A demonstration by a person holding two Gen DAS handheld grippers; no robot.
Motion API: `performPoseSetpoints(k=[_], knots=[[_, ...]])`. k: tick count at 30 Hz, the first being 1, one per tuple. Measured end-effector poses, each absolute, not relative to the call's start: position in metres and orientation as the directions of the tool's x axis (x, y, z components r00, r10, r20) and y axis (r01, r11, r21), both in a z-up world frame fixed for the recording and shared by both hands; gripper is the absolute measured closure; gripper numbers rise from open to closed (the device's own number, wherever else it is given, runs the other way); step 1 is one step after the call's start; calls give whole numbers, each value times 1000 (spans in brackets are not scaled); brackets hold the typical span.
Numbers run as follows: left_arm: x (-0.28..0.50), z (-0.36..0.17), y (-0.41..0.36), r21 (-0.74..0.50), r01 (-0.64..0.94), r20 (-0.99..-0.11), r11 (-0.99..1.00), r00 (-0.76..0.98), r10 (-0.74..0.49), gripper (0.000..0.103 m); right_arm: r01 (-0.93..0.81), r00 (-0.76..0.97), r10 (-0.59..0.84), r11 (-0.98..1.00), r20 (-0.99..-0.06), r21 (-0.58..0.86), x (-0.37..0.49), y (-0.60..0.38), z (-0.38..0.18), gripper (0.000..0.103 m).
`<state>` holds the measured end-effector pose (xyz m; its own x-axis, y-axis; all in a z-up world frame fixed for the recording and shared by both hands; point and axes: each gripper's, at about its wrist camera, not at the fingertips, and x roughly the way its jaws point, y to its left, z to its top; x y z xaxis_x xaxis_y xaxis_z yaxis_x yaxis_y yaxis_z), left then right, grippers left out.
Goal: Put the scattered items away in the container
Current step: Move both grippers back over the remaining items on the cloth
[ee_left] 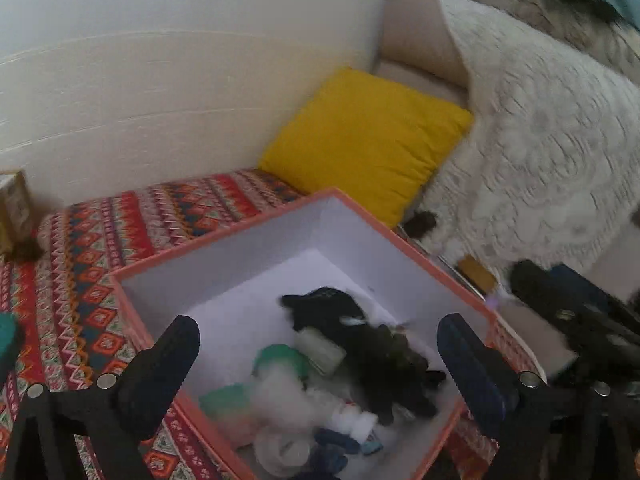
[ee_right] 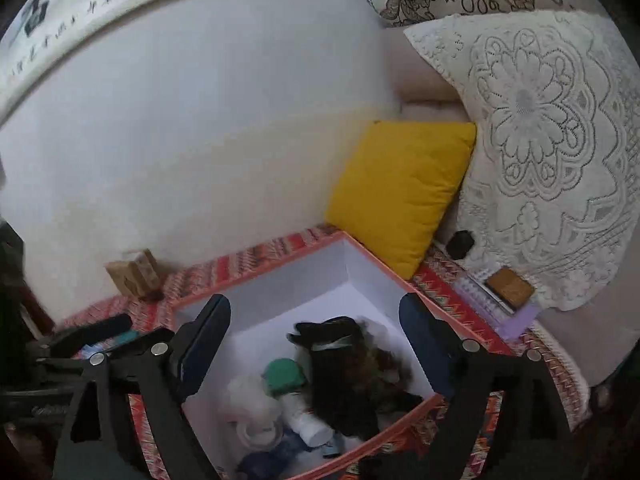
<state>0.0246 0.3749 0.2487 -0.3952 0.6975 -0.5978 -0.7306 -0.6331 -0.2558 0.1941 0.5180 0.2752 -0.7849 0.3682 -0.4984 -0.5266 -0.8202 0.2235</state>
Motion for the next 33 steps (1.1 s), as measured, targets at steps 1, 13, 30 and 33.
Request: performPoseSetpoints(k=[1,13,30,33], knots=[[26,252,372,-244,-730,-594,-638,-407,694,4,-518,-796,357,-820,-489,244,196,518,277,14],[67,292,231,28,-621,-549,-783,-665,507,2,-328,-912,235,-911,-337,250,187,419,322,8],[80,120,17,105,-385,-690,-917,-692,212,1,146,-682,-189,-982,-707,121,223,138,127,3],[56,94,22,100,-404,-726,-909,-655,211,1,148,-656,-183,-983,-732,113,223,125,108,3]])
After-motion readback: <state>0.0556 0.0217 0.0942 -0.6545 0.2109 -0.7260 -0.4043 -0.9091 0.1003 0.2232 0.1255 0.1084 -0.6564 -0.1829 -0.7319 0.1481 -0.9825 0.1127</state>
